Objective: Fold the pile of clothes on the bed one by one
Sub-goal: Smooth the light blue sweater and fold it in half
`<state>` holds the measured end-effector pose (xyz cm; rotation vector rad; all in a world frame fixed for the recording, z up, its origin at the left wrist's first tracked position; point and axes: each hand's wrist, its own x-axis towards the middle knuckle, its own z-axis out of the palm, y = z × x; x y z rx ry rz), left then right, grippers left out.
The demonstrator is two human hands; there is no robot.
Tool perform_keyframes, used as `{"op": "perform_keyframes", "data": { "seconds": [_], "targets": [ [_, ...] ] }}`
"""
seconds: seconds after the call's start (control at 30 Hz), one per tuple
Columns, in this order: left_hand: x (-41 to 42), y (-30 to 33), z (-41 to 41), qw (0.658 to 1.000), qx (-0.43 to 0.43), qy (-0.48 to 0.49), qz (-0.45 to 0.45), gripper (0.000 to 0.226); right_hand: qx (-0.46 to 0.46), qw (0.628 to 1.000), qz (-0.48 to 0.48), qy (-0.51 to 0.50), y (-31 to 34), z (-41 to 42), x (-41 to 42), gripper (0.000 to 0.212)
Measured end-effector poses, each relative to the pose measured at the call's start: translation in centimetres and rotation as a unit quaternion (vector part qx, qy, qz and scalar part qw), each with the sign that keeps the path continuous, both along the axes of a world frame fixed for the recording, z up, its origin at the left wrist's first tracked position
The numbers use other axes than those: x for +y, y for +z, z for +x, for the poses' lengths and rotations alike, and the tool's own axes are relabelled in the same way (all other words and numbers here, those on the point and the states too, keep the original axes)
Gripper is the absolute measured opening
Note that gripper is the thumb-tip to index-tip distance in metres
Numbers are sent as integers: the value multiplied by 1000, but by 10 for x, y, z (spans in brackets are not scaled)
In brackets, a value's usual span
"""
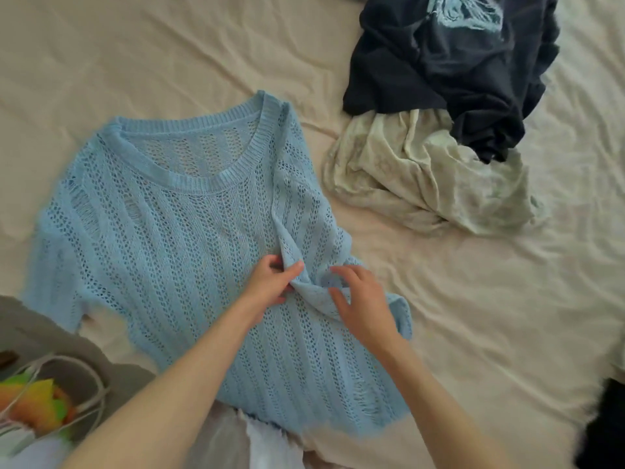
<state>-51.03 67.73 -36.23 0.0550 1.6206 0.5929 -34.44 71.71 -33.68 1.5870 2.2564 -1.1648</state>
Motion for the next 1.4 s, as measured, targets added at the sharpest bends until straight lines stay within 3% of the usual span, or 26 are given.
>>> {"op": "perform_keyframes", "data": {
  "seconds": [0.17,0.23,0.33,0.4,0.43,0.47,0.53,0.6,0.67,0.83,0.97,1.03,1.17,1.3,1.4],
  "targets": [
    [-1,-10,18,997,68,-17,-10,10,-216,973,-36,69,-20,56,10,55],
    [1,-9,17,998,4,56,5,10,-266,960,-59,72,-16,70,17,44],
    [4,0,10,971,-137,192,29,12,-186,980,-19,-66,5,75,18,14],
    [2,4,3,966,-132,220,31,11,-62,984,52,-158,25,60,4,9],
    [-1,6,-1,969,-118,217,30,9,-16,985,69,-156,34,47,-5,11],
    [-7,8,-5,972,-106,210,22,10,14,991,57,-117,39,34,-15,10],
    [-22,10,-10,981,-100,169,-4,23,25,996,-84,31,41,9,-34,19],
    [-40,13,-11,986,-113,117,-22,36,-3,956,-251,154,35,-7,-46,35],
    [-53,14,-10,990,-104,86,-34,37,2,942,-301,147,28,-11,-51,37],
    [-60,6,9,998,15,-63,-11,47,-22,995,-94,8,8,8,-34,27],
    [-59,0,40,976,73,-197,55,44,-62,990,-124,5,-9,31,-27,35],
    [-64,2,41,984,70,-146,71,32,-124,986,-101,55,-15,41,-27,38],
    [-96,9,13,998,-22,39,39,20,-236,966,-7,106,-17,62,-16,40],
    [-136,9,-20,994,50,-93,16,23,-312,946,-43,77,-18,91,-3,42],
    [-142,2,-27,977,111,-180,-10,40,-284,958,-29,-10,-19,95,-5,49]
  ]
}}
